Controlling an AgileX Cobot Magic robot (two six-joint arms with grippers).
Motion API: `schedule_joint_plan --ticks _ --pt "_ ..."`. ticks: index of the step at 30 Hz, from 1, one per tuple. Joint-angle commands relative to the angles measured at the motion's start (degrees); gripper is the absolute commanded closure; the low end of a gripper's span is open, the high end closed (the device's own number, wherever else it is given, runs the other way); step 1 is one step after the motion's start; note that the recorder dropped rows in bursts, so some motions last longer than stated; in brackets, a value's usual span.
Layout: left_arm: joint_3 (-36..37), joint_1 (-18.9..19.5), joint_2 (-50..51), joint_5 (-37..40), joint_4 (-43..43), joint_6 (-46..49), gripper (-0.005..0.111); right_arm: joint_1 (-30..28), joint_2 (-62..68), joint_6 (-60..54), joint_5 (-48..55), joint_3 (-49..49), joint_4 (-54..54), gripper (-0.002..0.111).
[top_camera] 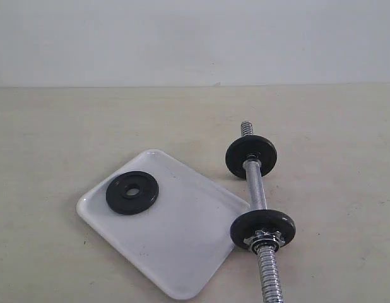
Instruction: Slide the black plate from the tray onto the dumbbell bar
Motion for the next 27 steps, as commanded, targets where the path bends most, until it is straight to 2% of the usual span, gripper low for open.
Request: schedule_joint_plan --ticks 1,9,12,18,20,22,27 --pt "0.2 0.2 -0.2 -0.5 0.2 0.1 0.102 -0.2 -0.3 -0.1 -0.8 0.0 -0.1 0.108" --pt "0.2 0.2 -0.2 -0.6 0.8 0.5 0.102 -0.2 -0.3 -0.1 -0.8 0.0 -0.1 0.108" --pt "0.2 0.2 -0.2 -0.6 3.0 4.7 0.102 -0.2 -0.3 -0.1 -0.8 0.0 -0.1 0.108" --pt "0.2 0.2 -0.2 -0.6 3.3 5.2 0.102 -0.2 -0.3 -0.1 -0.8 0.0 -0.1 0.108" --pt "0.2 0.2 -0.2 -1.3 3.9 8.6 0.102 -0.2 -0.3 -0.1 -0.8 0.0 -0.1 0.108" --pt "0.2 0.2 -0.2 -4.8 3.9 10.0 0.102 -0.2 -0.3 -0.1 -0.8 0.0 -0.1 0.108" --pt "0.2 0.2 -0.2 -22.7 3.9 9.9 0.102 -0.2 -0.3 -0.1 -0.8 0.0 -0.1 0.108"
